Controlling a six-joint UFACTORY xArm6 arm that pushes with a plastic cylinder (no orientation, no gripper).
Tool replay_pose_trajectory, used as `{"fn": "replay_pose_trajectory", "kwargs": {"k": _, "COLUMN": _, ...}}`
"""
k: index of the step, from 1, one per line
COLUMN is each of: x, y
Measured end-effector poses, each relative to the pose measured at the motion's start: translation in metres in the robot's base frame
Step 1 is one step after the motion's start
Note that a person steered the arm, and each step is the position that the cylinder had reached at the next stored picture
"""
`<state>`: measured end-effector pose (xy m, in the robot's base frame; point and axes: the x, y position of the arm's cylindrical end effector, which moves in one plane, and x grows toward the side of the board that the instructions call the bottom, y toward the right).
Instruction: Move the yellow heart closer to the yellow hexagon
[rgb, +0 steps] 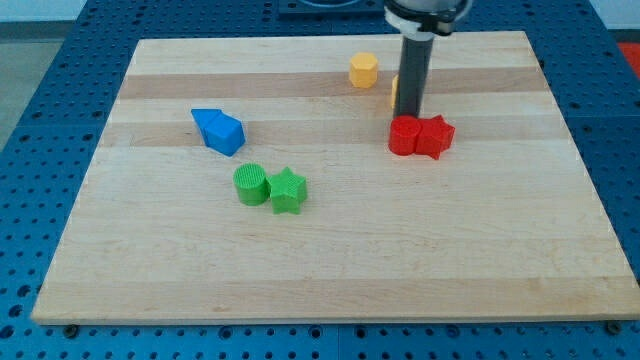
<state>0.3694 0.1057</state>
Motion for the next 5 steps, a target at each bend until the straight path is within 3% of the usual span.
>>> {"fn": "replay_pose_trajectory", "kwargs": {"k": 5, "x": -0.038, "y": -0.007}}
